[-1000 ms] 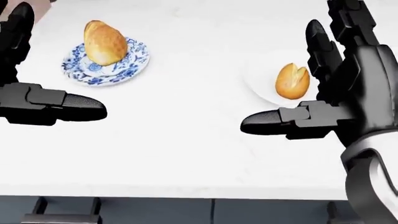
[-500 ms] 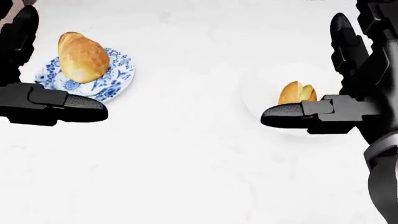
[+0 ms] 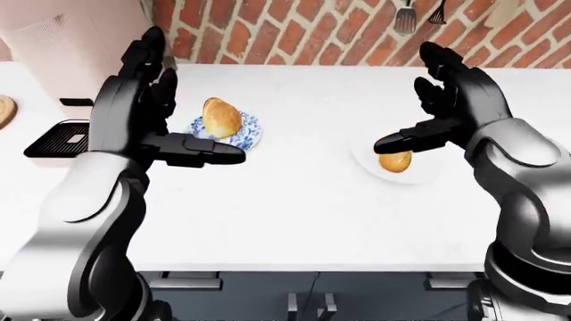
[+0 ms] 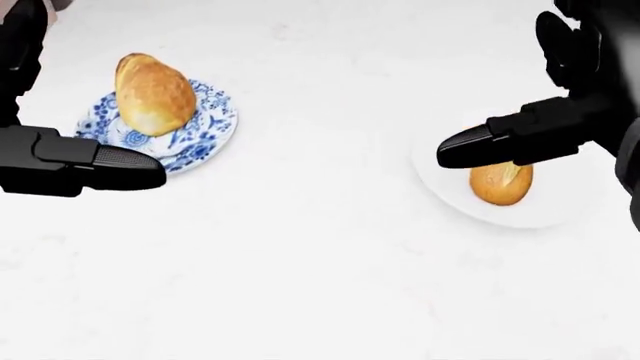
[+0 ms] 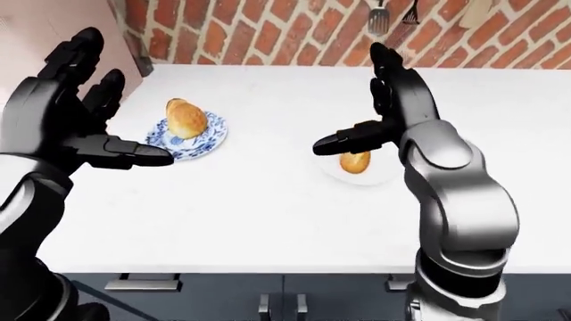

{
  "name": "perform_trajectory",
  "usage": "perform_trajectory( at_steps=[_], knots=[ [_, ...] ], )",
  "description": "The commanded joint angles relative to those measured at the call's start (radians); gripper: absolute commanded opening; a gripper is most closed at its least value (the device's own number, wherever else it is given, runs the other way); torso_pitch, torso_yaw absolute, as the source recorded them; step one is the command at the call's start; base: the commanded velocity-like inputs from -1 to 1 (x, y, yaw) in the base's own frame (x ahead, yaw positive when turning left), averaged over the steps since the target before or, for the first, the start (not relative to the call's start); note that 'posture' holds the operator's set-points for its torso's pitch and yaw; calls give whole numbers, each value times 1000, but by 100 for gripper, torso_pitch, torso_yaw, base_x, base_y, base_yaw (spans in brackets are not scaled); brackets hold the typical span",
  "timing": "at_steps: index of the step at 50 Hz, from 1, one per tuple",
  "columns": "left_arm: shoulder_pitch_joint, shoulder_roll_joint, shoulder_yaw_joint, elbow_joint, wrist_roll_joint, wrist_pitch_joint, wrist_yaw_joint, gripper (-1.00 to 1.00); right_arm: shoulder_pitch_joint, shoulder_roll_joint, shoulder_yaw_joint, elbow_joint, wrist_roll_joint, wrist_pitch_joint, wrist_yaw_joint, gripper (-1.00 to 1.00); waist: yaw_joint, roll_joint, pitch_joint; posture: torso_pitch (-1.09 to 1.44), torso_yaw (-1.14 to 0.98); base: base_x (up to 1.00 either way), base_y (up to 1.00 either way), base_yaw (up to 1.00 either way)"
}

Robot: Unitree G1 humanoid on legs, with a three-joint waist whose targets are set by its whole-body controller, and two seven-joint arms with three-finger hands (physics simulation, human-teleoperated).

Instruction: Place all breads on the cutting board.

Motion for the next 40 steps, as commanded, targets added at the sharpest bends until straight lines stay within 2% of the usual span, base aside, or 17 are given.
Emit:
perform_trajectory(
  at_steps=[1,2,9,21,29,35,36,40],
  knots=[
    [-26,5,7,-19,5,-35,2,100,-30,-26,5,-12,-91,-31,78,100,-1,3,-24,0,0,0,0,0],
    [-17,0,1,-12,9,-49,4,100,-23,-34,19,-9,-124,-31,114,100,-1,2,-24,0,0,0,0,0],
    [-22,2,7,-20,10,-35,-2,100,-24,-38,33,-15,-301,6,317,100,2,3,-24,0,0,0,0,0],
    [-18,0,5,-22,15,-37,-5,100,-99,-25,86,19,-564,30,554,100,-1,11,-25,0,0,0,0,0],
    [-18,-2,6,-21,15,-36,-7,100,-82,28,84,41,-690,-14,637,100,-3,16,-26,0,0,0,0,0],
    [-15,-4,1,-20,17,-38,-6,100,-66,68,73,61,-736,-55,667,98,-6,21,-29,0,0,0,0,0],
    [-14,-4,1,-19,18,-39,-7,100,-66,70,73,66,-743,-60,671,85,-7,22,-29,0,0,0,0,0],
    [-16,-4,2,-20,18,-36,-7,100,-68,78,71,83,-767,-75,687,77,-9,25,-31,0,0,0,0,0]
  ],
)
